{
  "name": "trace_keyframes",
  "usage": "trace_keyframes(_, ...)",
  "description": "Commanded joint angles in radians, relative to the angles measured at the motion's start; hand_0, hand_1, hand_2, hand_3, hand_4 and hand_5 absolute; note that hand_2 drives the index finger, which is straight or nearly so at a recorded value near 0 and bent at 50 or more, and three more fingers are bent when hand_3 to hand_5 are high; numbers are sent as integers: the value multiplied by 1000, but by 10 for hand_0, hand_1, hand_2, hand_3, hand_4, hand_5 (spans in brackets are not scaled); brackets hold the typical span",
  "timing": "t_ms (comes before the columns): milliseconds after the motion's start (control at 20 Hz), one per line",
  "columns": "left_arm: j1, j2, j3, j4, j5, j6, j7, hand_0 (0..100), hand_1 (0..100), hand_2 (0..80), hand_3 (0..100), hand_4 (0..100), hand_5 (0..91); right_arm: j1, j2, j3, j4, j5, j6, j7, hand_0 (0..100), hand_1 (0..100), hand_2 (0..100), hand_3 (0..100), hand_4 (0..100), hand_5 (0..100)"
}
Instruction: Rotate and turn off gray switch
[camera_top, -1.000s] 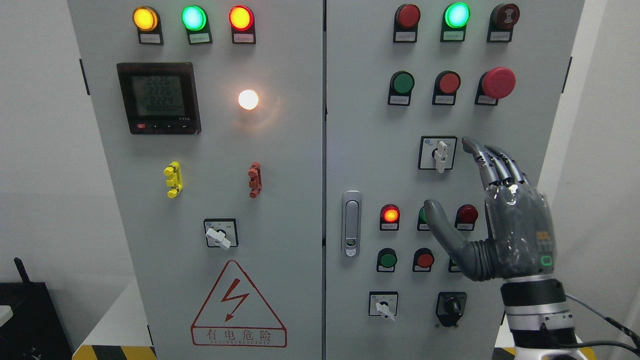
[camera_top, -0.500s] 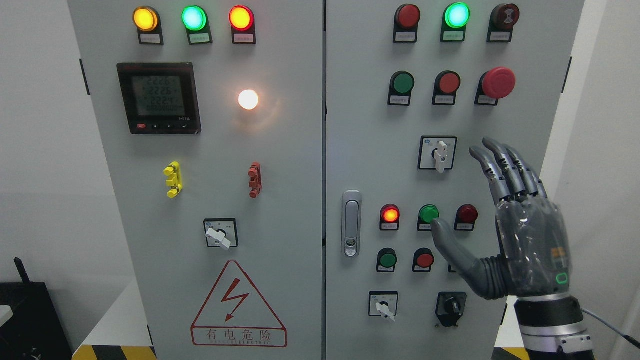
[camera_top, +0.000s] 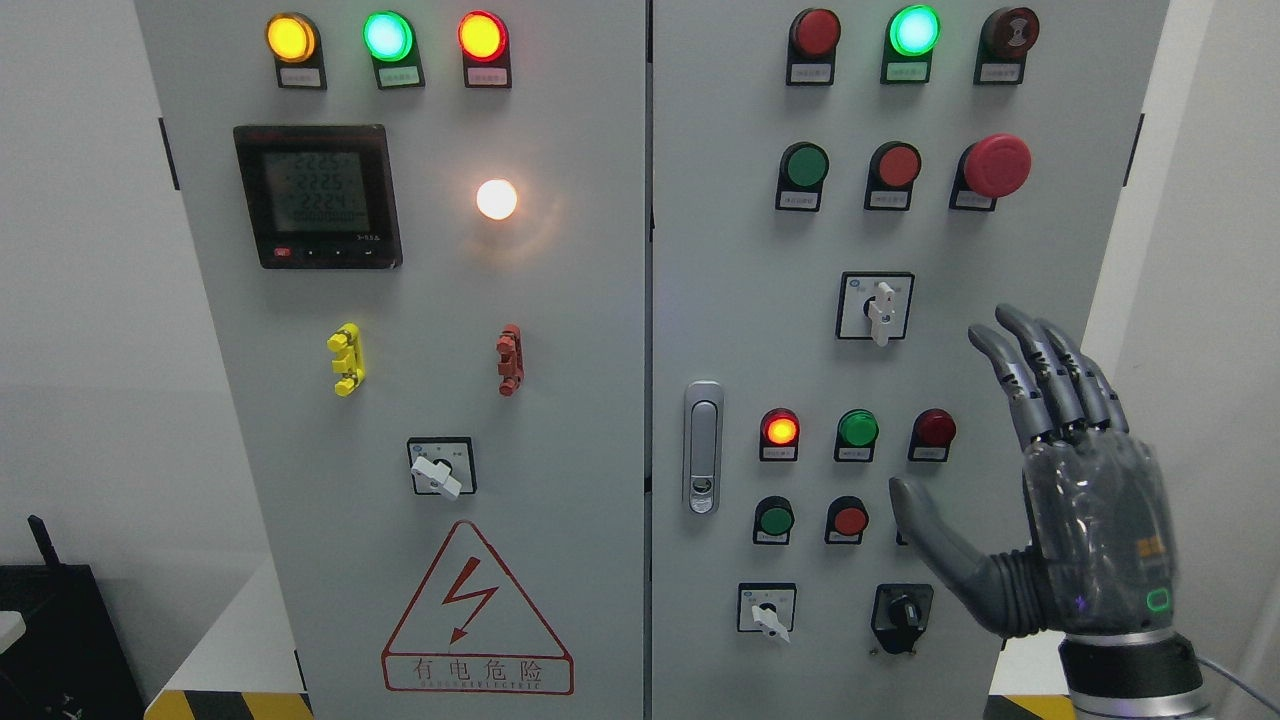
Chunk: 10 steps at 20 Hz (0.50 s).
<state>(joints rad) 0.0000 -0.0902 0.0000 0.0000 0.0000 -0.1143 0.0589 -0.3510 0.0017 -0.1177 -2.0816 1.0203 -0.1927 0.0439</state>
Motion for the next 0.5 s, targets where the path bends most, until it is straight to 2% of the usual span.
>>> trace_keyframes(0,-9,1,8,-25,20,2,-1,120,389,0,0,0,0,17,9,-36,-8,0,-2,-1,213,94,0,0,0,0)
trace_keyframes(450,-9,0,8,-25,20,2,-1,120,389,0,0,0,0,17,14,-36,-8,0,-1,-2,216,104,0,0,0,0)
